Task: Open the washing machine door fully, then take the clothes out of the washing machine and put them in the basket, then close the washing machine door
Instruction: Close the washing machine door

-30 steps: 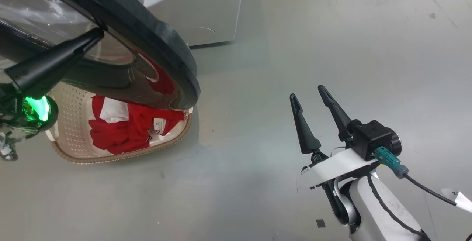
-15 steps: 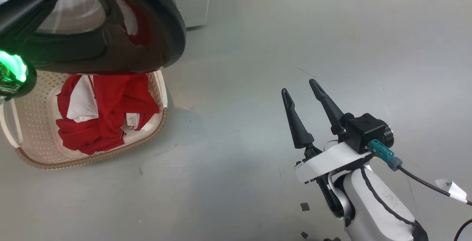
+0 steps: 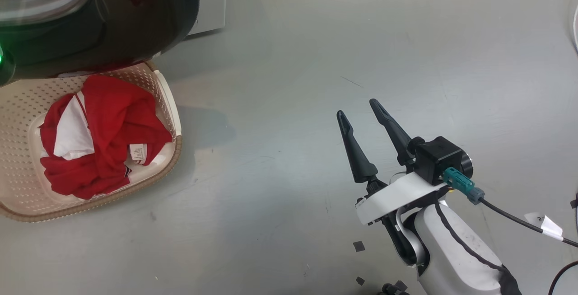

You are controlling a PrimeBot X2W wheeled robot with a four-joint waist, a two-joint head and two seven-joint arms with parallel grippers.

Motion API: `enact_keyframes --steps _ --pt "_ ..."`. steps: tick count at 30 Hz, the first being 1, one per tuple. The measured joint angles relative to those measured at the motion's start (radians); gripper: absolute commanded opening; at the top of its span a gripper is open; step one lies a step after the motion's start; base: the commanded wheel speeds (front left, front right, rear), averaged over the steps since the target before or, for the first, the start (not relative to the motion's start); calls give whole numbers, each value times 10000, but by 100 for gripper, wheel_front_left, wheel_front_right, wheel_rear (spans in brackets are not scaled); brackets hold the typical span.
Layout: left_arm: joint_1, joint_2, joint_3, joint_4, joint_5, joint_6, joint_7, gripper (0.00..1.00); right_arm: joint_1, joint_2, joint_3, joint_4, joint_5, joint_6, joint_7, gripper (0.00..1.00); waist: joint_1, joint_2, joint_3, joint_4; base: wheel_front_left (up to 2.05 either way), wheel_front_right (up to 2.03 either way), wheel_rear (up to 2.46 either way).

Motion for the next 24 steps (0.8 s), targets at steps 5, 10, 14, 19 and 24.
enact_keyframes --steps 5,10,14,19,24 --pt "-441 -228 -96 407 38 50 -215 0 -28 6 6 67 98 -4 -13 100 0 0 -30 -118 0 0 0" --pt "-730 -259 -199 727 54 50 -228 0 -95 6 82 98 265 -15 -56 100 0 0 -53 -165 0 0 0" --pt "-847 -291 -242 943 54 50 -240 0 -158 6 109 121 276 -29 -61 100 0 0 -76 -166 0 0 0" --pt "-865 -500 -276 1225 52 50 -303 0 -168 4 42 132 288 -104 -82 100 0 0 -135 -63 0 0 0" --pt "-852 -564 -245 1327 27 23 -280 0 -198 4 -8 134 286 -130 -82 100 -1 0 -242 121 0 0 0"
